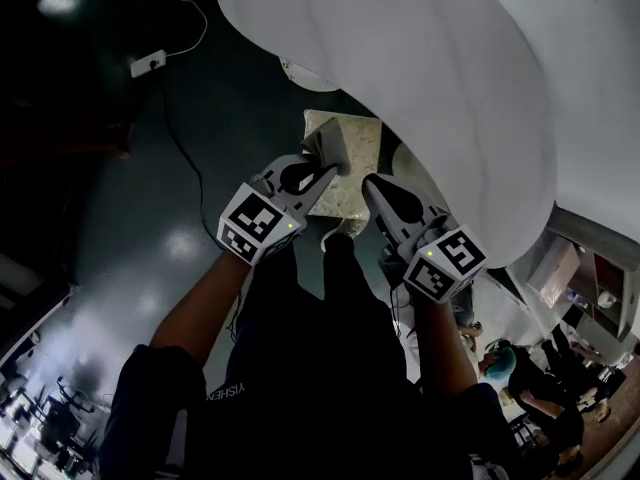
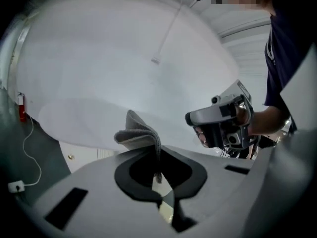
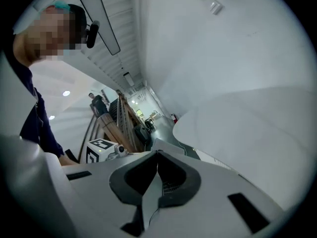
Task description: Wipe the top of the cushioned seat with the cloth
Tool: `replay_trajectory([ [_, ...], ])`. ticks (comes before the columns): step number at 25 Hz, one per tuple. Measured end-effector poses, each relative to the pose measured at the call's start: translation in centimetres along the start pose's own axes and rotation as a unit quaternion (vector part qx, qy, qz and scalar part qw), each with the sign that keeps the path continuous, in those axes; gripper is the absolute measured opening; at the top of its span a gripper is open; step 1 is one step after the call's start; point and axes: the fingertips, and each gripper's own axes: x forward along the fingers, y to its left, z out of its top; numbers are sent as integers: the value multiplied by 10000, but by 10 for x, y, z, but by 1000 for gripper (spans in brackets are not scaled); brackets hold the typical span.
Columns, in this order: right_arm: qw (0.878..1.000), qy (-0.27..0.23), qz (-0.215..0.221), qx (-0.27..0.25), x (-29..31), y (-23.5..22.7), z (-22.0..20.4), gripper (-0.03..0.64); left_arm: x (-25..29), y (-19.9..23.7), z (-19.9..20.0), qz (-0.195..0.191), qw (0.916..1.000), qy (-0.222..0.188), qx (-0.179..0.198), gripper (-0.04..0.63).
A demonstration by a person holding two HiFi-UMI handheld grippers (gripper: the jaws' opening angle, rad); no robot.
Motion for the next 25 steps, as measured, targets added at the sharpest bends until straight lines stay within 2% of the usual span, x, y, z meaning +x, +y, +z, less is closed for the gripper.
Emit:
replay_trajectory([
  [5, 9995, -250, 131, -168, -8, 30, 37, 26, -40, -9, 66, 208, 9990, -300, 262, 14],
  [11, 9963, -692, 285, -430, -13, 66, 85, 26, -91, -24, 141, 189, 9920, -1086, 610, 14],
  [19, 9896, -1071, 444, -854, -34, 113, 128, 26, -130, -34, 184, 280, 9851, -1540, 711, 14],
  [25, 9842, -1354, 532, -1008, -47, 128, 149, 26, -138, -39, 195, 292, 9835, -1615, 767, 14],
])
